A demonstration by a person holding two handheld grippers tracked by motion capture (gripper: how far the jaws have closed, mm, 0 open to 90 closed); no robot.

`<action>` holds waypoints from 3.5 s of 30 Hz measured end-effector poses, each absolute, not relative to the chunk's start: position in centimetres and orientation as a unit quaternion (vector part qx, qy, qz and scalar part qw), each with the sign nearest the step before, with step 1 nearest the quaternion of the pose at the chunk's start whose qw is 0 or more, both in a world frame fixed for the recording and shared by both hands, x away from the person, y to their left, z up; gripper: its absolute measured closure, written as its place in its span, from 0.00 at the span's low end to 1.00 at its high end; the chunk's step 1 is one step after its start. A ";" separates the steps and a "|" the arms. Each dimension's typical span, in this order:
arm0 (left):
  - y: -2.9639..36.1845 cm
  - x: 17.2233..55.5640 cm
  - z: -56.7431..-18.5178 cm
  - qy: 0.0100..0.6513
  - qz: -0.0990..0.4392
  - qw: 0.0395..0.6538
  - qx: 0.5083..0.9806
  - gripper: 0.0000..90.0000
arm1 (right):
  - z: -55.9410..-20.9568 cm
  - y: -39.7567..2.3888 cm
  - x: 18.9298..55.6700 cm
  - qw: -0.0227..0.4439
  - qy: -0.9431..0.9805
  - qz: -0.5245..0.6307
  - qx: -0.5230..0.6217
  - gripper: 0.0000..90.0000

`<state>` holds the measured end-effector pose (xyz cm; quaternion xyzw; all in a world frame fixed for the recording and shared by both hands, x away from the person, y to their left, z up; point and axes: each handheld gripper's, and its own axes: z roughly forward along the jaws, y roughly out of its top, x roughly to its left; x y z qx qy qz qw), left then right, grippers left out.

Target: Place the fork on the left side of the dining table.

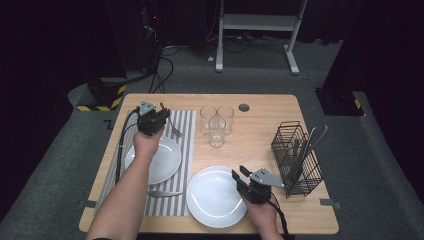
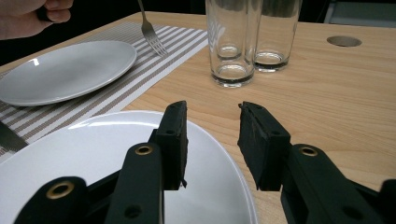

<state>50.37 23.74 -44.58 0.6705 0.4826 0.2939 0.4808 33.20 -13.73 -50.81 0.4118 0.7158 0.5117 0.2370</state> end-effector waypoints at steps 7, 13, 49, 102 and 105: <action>24.2 50.4 -44.4 0.494 0.297 0.479 0.662 0.84 | -50.9 -13.7 33.2 0.236 0.717 0.511 0.411 0.69; 24.6 50.4 -44.3 0.501 0.304 0.473 0.658 0.83 | -50.9 -13.6 33.2 0.235 0.718 0.511 0.410 0.69; 29.0 49.9 -45.4 0.534 0.300 0.458 0.644 0.75 | -51.2 -13.3 33.2 0.234 0.724 0.505 0.407 0.69; 32.6 49.3 -48.3 0.563 0.281 0.468 0.620 0.71 | -51.6 -12.8 33.2 0.235 0.733 0.493 0.405 0.69; 32.6 49.4 -48.5 0.564 0.278 0.469 0.620 0.71 | -51.6 -12.8 33.2 0.236 0.733 0.493 0.405 0.69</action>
